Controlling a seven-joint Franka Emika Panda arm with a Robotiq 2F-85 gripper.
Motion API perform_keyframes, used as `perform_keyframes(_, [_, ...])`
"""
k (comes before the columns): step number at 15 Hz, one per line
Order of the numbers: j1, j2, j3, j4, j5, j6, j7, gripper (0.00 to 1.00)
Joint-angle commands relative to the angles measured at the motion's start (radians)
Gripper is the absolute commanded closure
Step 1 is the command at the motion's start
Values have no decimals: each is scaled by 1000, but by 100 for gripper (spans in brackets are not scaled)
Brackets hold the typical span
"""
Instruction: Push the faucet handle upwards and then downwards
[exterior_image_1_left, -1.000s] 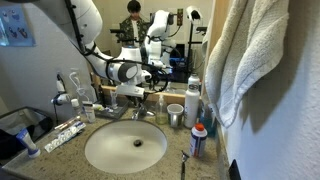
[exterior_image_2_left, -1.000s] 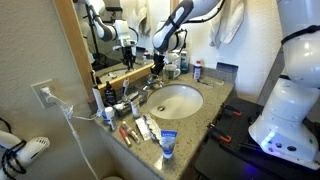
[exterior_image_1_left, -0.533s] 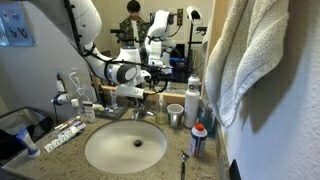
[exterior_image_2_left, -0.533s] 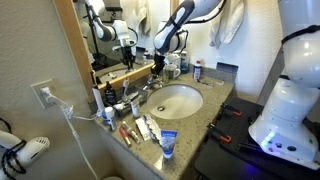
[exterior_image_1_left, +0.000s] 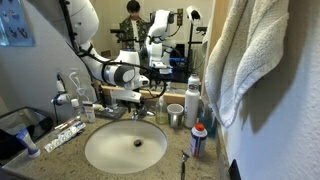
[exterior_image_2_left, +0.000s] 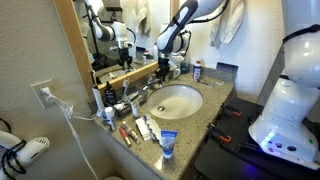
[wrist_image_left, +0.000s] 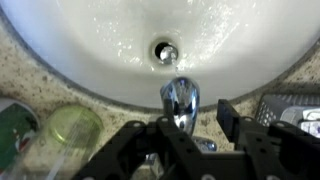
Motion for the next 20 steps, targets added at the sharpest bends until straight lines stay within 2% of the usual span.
perform_keyframes(1, [-6, -93, 2, -92, 11, -85, 5, 18])
perform_keyframes(3, [1, -130, -2, -109, 8, -115, 10, 3])
perform_keyframes(4, [7, -154, -4, -114, 3, -129, 13, 0])
perform_keyframes(8, [37, -255, -15, -106, -20, -226, 42, 0])
perform_keyframes(14, [85, -393, -25, -61, -55, -433, 113, 0])
perform_keyframes(20, [106, -453, -28, -35, -70, -518, 150, 0])
